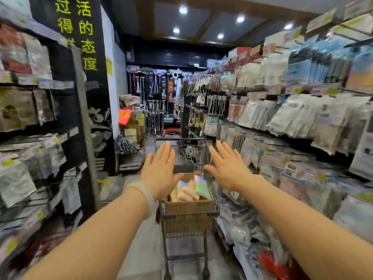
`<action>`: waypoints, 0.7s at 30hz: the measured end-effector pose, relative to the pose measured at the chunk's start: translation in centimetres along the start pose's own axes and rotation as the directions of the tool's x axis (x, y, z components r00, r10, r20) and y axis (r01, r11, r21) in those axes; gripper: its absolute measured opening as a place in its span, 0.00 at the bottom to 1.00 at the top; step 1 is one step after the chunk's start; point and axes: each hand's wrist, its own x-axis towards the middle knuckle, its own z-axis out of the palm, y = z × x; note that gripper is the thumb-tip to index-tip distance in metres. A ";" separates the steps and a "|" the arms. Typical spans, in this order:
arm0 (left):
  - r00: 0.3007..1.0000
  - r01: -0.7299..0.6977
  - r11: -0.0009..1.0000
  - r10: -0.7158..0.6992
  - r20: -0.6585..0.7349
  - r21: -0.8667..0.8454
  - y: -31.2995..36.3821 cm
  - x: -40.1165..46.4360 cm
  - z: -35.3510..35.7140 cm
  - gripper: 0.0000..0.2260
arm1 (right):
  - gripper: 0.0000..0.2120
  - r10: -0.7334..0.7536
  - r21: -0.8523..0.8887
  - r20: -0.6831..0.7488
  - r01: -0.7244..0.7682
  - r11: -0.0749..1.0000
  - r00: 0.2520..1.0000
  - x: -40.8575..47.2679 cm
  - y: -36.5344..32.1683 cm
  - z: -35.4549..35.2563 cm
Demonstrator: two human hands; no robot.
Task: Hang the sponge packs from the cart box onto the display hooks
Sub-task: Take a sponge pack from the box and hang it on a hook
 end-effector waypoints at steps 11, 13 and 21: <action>0.975 -0.100 0.988 0.121 0.184 -0.119 -0.8 26.4 21.9 0.32 | 0.32 0.165 0.063 0.140 -0.175 0.983 0.976 24.3 14.2 16.6; 0.965 -0.073 0.990 0.101 0.243 -0.122 -1.0 30.5 26.8 0.32 | 0.31 0.164 0.106 0.184 -0.185 0.977 0.969 29.4 16.4 21.3; 0.806 0.096 0.978 0.032 0.592 -0.183 -0.2 42.4 44.5 0.27 | 0.29 0.151 0.222 0.521 -0.305 0.926 0.840 40.9 21.8 40.6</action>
